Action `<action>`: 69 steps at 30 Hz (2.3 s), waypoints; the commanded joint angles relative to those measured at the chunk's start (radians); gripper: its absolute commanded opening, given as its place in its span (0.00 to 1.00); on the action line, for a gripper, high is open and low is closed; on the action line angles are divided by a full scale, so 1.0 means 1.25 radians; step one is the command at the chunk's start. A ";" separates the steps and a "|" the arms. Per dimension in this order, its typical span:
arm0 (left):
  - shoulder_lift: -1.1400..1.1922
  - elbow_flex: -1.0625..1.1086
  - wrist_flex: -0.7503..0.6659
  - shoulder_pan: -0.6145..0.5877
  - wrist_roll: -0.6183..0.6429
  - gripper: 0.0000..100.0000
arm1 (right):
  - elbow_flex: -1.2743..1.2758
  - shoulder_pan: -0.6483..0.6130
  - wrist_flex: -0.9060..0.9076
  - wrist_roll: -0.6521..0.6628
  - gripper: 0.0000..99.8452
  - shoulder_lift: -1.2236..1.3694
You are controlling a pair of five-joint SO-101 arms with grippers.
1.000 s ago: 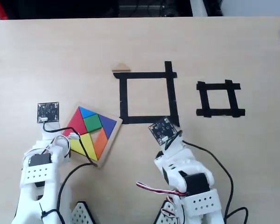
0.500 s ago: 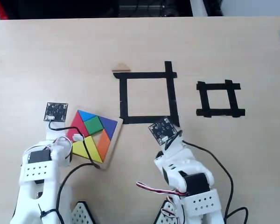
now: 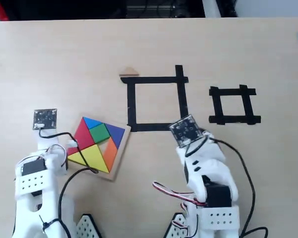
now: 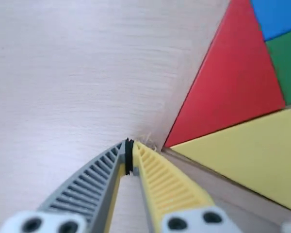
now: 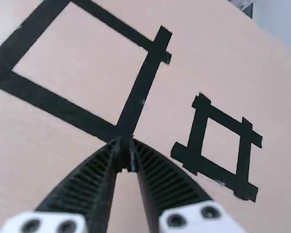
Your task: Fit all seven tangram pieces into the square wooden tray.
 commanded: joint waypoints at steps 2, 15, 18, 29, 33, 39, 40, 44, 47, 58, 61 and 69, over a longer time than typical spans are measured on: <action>-0.006 -0.039 -0.014 -0.028 0.042 0.03 | -0.104 -0.028 -0.054 -0.080 0.01 0.003; -0.006 -0.031 -0.017 -0.003 0.042 0.03 | -0.789 -0.157 -0.163 -0.172 0.04 1.000; -0.005 -0.031 -0.018 -0.002 0.042 0.03 | -0.965 -0.212 -0.156 -0.173 0.04 1.226; -0.005 -0.024 -0.020 -0.002 0.042 0.03 | -1.499 -0.222 -0.017 -0.187 0.28 1.757; -0.005 -0.023 -0.020 -0.003 0.042 0.03 | -1.548 -0.244 -0.002 -0.103 0.25 1.794; -0.005 -0.023 -0.018 -0.007 0.042 0.03 | -1.553 -0.336 -0.107 -0.106 0.24 1.869; -0.005 -0.023 -0.018 -0.007 0.042 0.03 | -1.557 -0.338 -0.149 -0.107 0.24 1.891; -0.005 -0.023 -0.015 -0.009 0.042 0.03 | -1.621 -0.317 -0.234 -0.190 0.24 1.978; -0.005 -0.023 -0.015 -0.007 0.042 0.03 | -1.688 -0.317 -0.232 -0.280 0.24 2.028; -0.005 -0.023 -0.012 -0.009 0.042 0.03 | -1.807 -0.317 -0.233 -0.384 0.19 2.149; -0.005 -0.023 -0.012 -0.009 0.042 0.03 | -1.823 -0.317 -0.236 -0.382 0.08 2.167; -0.005 -0.021 -0.011 -0.009 0.042 0.03 | -1.870 -0.313 -0.082 -0.338 0.08 2.192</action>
